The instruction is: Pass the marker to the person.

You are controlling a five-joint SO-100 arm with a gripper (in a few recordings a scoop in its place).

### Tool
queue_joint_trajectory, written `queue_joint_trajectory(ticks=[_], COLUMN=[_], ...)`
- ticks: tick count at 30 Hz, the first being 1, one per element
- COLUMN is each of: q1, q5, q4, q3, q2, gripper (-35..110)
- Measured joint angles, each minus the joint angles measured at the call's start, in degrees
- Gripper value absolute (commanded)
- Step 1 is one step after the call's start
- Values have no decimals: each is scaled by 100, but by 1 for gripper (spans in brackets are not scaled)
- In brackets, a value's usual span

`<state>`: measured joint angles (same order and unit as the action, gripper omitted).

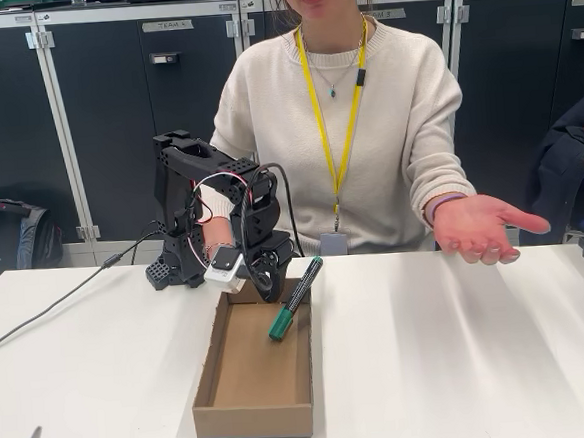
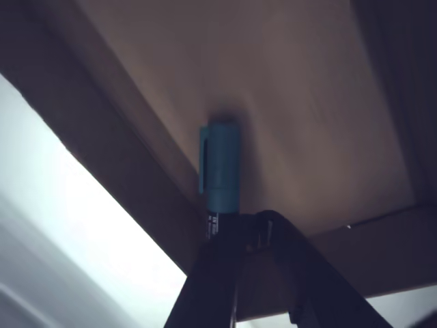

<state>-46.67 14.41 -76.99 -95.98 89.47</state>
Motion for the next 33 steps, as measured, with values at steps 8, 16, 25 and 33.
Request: queue_joint_trajectory(ticks=[8, 16, 25, 33], q1=[9, 0, 18, 9], q5=[-9, -35, -123, -316], q4=[-44, 88, 211, 483], q3=[316, 316, 325, 141], q2=[-9, -9, -70, -290], gripper=[3, 10, 12, 12])
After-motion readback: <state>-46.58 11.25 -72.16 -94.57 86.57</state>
